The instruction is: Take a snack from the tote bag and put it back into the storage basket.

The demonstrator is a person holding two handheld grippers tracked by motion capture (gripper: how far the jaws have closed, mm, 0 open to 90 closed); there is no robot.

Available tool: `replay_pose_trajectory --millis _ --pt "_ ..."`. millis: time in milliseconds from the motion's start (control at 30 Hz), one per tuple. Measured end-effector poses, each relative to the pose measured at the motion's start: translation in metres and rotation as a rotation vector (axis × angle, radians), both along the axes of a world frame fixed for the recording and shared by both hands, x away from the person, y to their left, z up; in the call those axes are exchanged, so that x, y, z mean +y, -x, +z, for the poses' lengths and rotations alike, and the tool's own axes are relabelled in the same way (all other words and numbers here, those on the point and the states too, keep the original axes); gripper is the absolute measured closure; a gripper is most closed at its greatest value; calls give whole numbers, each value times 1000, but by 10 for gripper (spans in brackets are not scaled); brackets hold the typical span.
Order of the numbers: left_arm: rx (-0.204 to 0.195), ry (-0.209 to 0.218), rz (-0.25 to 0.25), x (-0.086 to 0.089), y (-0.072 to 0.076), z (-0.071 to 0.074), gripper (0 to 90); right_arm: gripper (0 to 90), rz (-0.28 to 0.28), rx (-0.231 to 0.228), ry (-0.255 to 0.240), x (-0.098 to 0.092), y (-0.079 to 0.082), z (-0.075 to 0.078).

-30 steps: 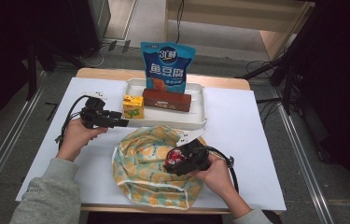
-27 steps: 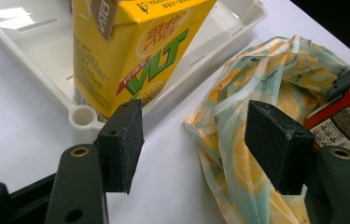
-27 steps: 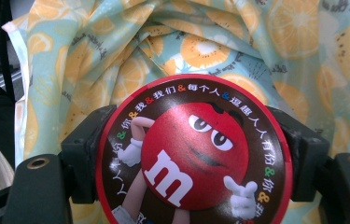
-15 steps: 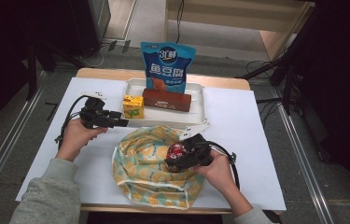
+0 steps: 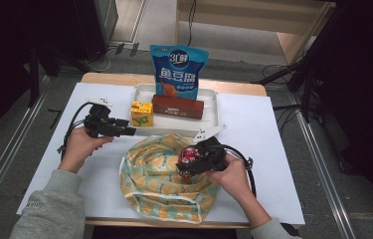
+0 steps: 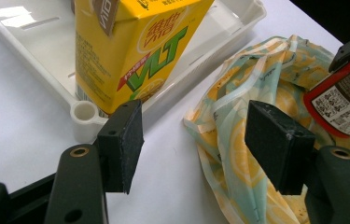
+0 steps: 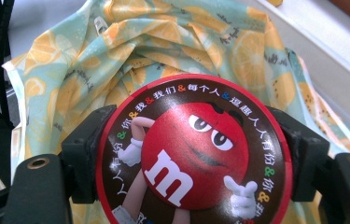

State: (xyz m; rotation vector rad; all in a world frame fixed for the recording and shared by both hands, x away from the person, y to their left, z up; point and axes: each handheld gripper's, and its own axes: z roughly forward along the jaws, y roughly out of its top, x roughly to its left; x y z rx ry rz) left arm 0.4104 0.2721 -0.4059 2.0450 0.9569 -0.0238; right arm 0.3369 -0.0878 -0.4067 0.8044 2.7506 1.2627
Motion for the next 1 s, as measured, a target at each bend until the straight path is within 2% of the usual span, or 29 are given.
replay_pose_trajectory --millis 233,300,667,733,1000 --pt "1 -2 -2 2 1 0 376 253 0 -5 -3 1 -6 7" --pt "4 -1 3 2 2 0 376 253 5 -19 -9 0 -8 9" --pt "2 2 4 3 4 0 375 253 -5 -15 -10 -2 -18 18" --pt "4 3 2 3 4 0 377 253 -11 -23 4 -2 -22 20" --pt "3 7 5 4 5 0 378 254 -17 -13 -7 -6 -31 26"
